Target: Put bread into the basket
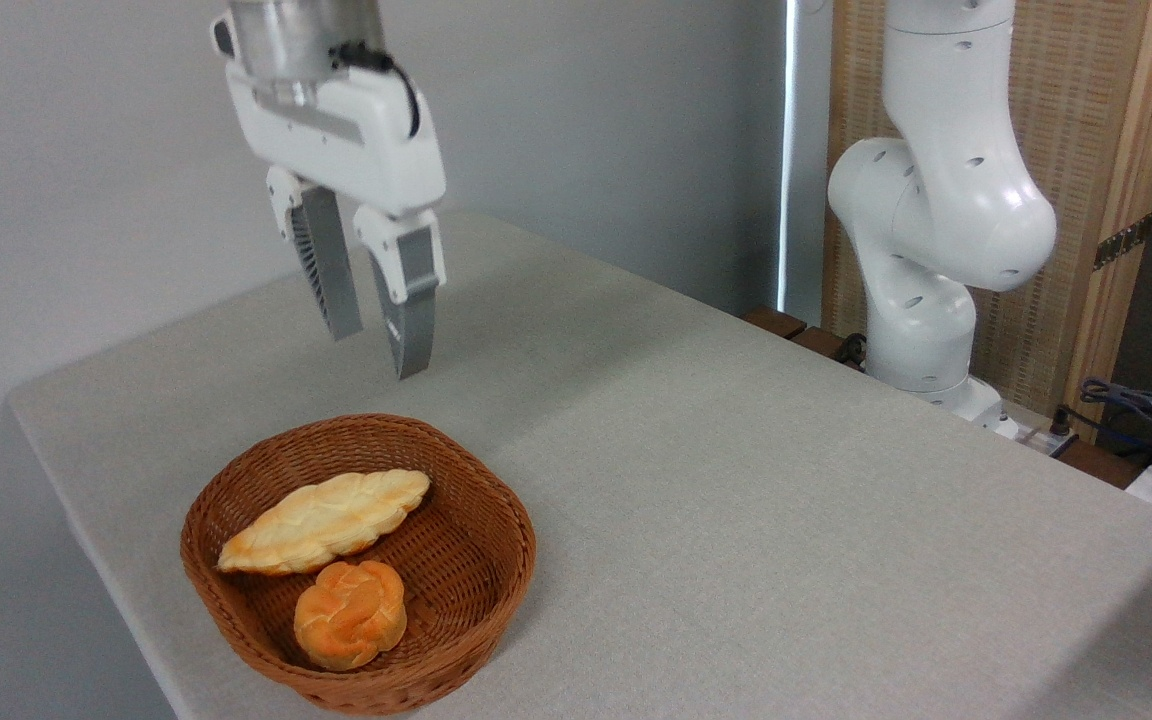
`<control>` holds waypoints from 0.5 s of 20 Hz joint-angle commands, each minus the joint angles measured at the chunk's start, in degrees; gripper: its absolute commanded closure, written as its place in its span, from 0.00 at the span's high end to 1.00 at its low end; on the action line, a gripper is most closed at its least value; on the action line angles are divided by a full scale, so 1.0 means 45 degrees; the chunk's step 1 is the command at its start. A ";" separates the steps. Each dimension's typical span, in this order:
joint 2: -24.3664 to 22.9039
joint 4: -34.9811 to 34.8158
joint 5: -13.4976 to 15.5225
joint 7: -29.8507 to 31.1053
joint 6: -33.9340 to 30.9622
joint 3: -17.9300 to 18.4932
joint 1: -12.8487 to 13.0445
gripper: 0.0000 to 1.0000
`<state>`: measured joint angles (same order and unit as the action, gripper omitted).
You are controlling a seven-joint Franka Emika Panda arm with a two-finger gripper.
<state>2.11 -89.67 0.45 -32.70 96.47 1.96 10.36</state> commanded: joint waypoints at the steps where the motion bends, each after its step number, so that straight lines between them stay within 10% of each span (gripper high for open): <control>1: -0.0235 -0.0112 -0.0041 0.0118 -0.0500 -0.0631 -0.0526 1.00; 10: -0.0235 -0.0093 -0.0060 0.0157 -0.0753 -0.0632 -0.0565 1.00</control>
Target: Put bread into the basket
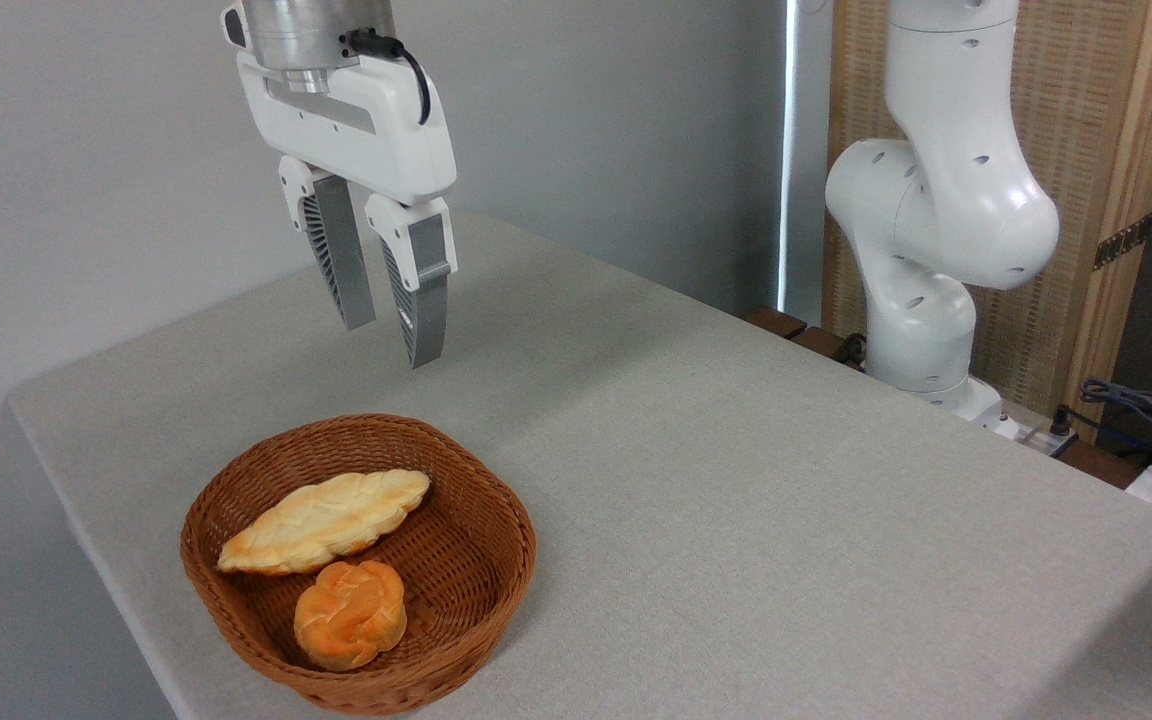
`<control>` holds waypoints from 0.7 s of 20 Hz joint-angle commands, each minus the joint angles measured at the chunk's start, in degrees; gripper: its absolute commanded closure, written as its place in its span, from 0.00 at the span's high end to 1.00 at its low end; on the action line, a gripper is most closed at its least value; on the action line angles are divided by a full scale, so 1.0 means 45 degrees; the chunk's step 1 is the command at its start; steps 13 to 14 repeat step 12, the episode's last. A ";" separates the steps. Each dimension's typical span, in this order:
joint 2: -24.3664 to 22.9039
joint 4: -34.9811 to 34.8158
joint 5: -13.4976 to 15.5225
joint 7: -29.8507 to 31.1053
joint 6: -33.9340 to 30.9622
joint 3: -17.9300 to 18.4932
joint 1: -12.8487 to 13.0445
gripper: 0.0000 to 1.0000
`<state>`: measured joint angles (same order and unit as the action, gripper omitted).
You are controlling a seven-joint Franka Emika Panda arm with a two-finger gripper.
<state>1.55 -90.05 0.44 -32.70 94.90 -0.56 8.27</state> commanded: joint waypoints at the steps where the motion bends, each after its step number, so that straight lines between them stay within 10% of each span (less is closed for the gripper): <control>1: -0.0110 -0.0009 -0.0058 0.0157 -0.0521 -0.0071 -0.0100 1.00; 14: -0.0110 -0.0009 -0.0058 0.0040 -0.0854 0.0085 -0.0100 1.00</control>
